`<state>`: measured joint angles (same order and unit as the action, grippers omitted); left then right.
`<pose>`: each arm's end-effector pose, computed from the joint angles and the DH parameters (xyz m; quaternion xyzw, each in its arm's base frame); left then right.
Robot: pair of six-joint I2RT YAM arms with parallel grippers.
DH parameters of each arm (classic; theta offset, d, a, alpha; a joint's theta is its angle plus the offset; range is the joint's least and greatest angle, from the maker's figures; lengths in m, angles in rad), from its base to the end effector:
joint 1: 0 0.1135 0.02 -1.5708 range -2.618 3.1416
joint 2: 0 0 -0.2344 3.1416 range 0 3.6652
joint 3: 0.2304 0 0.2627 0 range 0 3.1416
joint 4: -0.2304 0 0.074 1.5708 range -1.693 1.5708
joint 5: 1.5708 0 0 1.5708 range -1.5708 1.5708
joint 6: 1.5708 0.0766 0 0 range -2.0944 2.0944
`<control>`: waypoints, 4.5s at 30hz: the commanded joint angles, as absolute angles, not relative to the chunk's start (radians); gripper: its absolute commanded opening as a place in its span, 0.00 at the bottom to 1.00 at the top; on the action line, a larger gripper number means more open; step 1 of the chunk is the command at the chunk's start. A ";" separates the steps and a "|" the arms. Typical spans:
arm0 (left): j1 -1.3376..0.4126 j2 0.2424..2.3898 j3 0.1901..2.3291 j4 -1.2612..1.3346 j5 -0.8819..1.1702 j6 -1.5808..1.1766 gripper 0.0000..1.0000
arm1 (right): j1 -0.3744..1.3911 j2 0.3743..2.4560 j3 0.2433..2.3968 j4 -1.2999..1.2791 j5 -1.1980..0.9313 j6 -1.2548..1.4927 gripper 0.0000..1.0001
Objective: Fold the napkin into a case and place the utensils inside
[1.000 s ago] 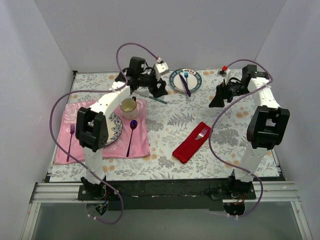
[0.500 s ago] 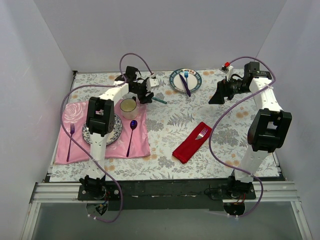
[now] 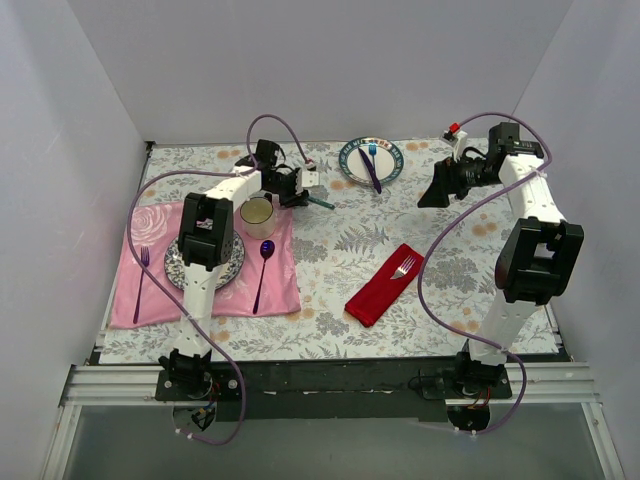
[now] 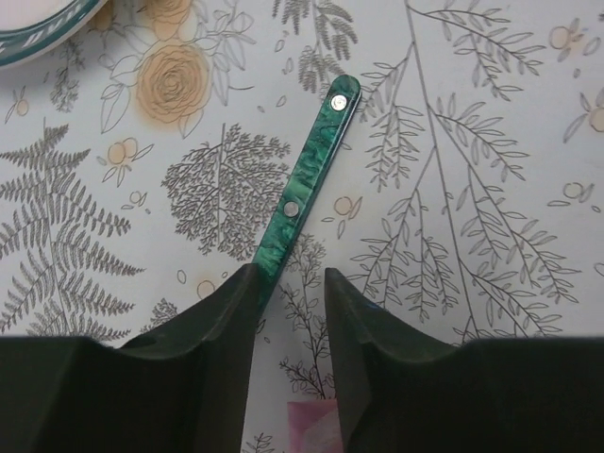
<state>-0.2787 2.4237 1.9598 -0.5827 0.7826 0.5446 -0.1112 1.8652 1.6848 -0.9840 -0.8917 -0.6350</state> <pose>0.4816 -0.1940 0.0958 0.4478 0.7787 -0.3334 0.2862 0.4028 0.0150 0.2388 -0.3128 0.8310 0.3269 0.3235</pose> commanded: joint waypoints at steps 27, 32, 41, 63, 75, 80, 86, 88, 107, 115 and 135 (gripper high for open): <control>-0.436 2.133 1.818 -0.548 1.031 0.486 0.44 | 0.069 1.799 1.600 -0.749 -0.658 -0.503 0.88; -0.321 1.904 1.611 -0.099 0.997 -0.065 0.51 | 0.241 1.731 1.464 -0.574 -0.480 -0.453 0.80; -0.180 1.542 1.420 0.040 0.664 -0.603 0.72 | 0.501 1.779 1.396 -0.511 -0.313 -0.456 0.78; -0.126 1.413 1.361 -0.124 0.445 -0.818 0.79 | 0.624 2.023 1.437 -0.462 -0.157 -0.446 0.57; -0.112 1.465 1.426 -0.169 0.472 -0.891 0.76 | 0.597 1.994 1.434 -0.468 -0.203 -0.430 0.01; -0.112 1.512 1.509 -0.163 0.532 -0.936 0.76 | 0.441 1.919 1.612 -0.430 -0.553 -0.238 0.01; -0.095 1.549 1.528 0.067 0.665 -1.213 0.76 | 0.293 1.910 1.925 -0.270 -0.828 0.062 0.01; -0.092 1.548 1.491 0.294 0.734 -1.360 0.75 | 0.249 1.888 1.939 -0.200 -0.912 0.167 0.01; -0.339 1.614 1.345 0.744 0.873 -1.643 0.52 | 0.262 1.654 1.568 0.515 -1.249 0.838 0.01; -0.425 1.612 1.327 0.761 0.841 -1.623 0.41 | 0.279 1.589 1.485 0.566 -1.244 0.873 0.01; -0.445 1.598 1.367 0.782 0.857 -1.624 0.26 | 0.281 1.546 1.440 0.558 -1.244 0.865 0.01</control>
